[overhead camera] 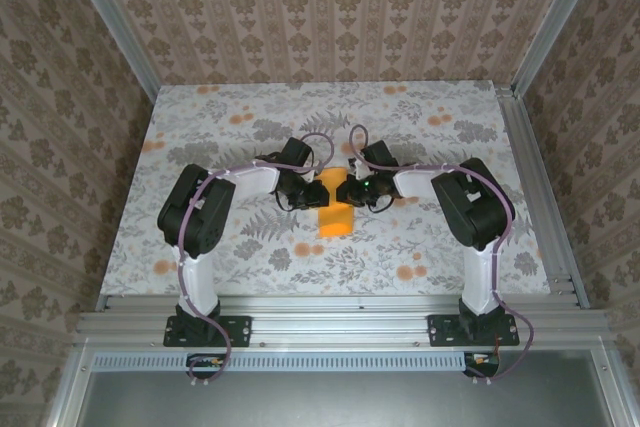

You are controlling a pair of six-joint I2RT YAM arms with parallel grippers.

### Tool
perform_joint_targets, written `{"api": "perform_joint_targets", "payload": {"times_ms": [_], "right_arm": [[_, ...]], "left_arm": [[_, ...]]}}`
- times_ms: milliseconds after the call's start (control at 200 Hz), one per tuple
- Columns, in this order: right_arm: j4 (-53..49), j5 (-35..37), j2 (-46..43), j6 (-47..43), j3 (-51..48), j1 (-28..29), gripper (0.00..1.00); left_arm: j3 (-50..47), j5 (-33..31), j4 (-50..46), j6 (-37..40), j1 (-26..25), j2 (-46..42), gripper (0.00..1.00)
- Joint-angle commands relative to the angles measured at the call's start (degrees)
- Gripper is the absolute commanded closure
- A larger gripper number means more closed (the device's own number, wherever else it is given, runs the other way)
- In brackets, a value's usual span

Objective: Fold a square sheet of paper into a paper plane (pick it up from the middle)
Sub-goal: Fold the square sheet of paper in half at the center of the table.

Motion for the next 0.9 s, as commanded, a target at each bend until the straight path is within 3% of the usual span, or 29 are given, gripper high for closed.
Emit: {"api": "perform_joint_targets", "payload": {"times_ms": [0,345,895], "right_arm": [[-6.9,5.8,1.9,-3.8,1.4,0.0,0.86],[-5.1,10.1,-2.1,-2.1,-0.9,-2.6,0.86],[0.7,6.3,1.4,0.8,1.9,-7.6,0.86]], "left_arm": [[-1.4,-5.6,-5.2,1.9,-0.4,3.3,0.77],[-1.0,-7.5,-7.0,3.5,-0.4,3.0,0.77],[-0.3,-9.8,-9.7,6.8,-0.8,2.6,0.77]]}}
